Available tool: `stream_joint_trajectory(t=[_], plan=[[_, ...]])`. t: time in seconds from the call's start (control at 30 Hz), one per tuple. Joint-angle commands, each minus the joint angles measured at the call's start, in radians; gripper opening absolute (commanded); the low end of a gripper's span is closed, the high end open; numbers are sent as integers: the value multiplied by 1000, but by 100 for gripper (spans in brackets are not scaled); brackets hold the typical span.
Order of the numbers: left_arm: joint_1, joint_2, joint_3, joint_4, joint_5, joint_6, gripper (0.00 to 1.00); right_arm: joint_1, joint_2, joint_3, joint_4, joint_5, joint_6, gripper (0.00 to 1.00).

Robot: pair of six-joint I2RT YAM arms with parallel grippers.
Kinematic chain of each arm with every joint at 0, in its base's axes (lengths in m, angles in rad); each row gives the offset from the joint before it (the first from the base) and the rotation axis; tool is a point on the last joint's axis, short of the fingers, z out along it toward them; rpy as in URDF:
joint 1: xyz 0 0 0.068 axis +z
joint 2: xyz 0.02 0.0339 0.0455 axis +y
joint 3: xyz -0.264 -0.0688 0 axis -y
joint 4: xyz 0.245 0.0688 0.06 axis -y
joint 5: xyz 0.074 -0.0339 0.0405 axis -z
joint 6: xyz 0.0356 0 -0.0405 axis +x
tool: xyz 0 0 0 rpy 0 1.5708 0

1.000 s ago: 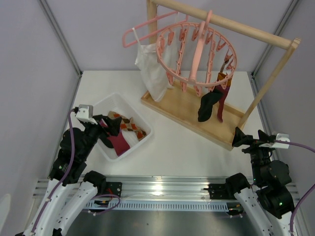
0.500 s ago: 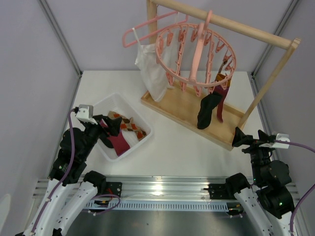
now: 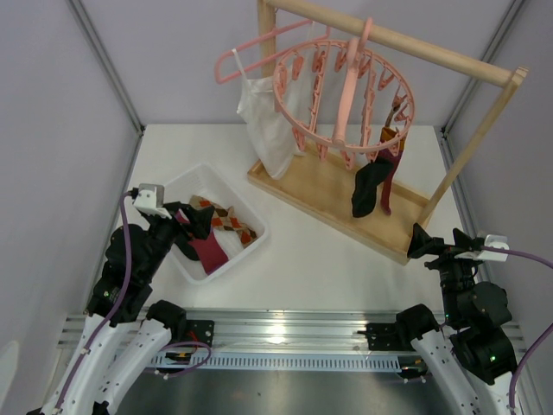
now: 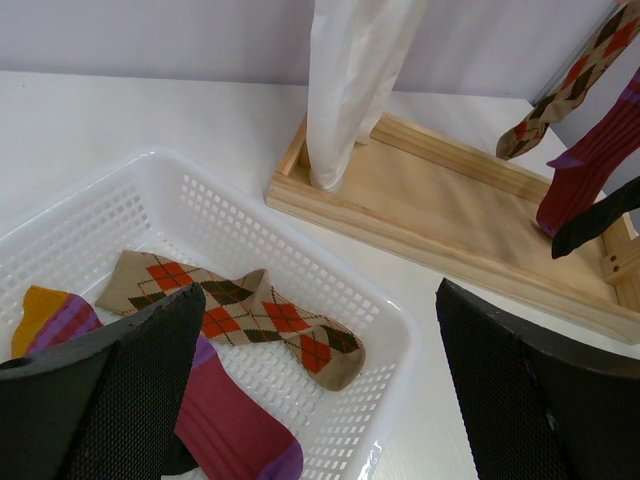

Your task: Clip the socks to the hanger

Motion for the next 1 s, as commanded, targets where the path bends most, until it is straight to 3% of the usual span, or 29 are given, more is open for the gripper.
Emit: stream_joint_trajectory(t=[0.0,0.97], plan=[[14,4,-5,27,22,-9,99,-2,-8,1,21,-8,-7,99],[19,-2,-1,20,16,-13,100,-4,-6,-1,17,-14,-6,100]])
